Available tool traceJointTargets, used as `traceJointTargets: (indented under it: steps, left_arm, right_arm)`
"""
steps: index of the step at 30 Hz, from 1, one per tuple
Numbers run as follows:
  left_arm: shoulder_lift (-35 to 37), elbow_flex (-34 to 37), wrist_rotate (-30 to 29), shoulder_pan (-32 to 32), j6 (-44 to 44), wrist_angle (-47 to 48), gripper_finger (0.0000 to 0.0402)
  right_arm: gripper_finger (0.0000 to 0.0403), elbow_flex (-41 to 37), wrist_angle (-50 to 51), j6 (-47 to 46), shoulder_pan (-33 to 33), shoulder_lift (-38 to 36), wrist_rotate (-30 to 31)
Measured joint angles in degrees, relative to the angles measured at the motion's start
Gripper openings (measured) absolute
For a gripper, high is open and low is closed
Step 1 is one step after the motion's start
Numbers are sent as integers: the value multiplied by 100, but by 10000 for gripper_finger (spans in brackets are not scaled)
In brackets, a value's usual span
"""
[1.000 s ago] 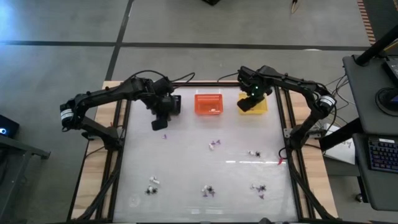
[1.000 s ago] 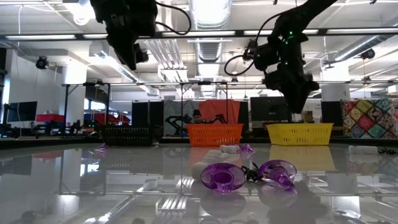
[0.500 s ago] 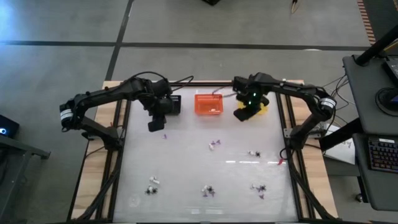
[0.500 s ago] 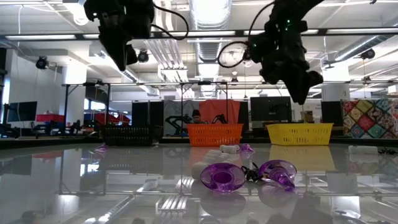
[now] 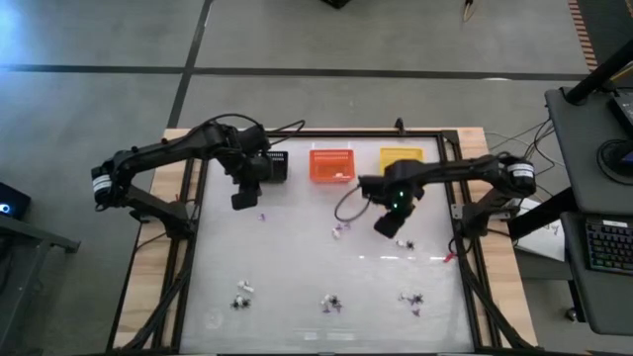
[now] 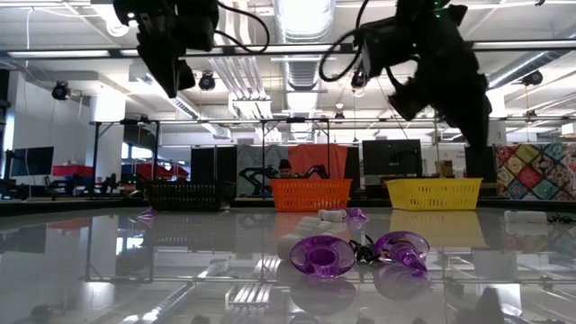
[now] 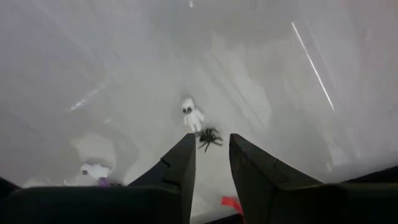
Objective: Sort Halloween decoration
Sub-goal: Put the skeleton toy into the orange bin
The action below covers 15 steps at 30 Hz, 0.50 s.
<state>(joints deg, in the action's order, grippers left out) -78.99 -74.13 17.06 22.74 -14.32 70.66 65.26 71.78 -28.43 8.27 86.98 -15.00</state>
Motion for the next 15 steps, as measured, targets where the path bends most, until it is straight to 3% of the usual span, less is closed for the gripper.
traceJointTargets:
  steps: [7, 15]
  left_arm:
    - [22, 0, 2, -4, -150, -13, 0]
    - [22, 0, 4, -4, -152, 12, 0]
  right_arm:
    - [84, -594, -394, -1080, -526, 4, 0]
    - [92, -768, -961, -1888, -1046, 9, 0]
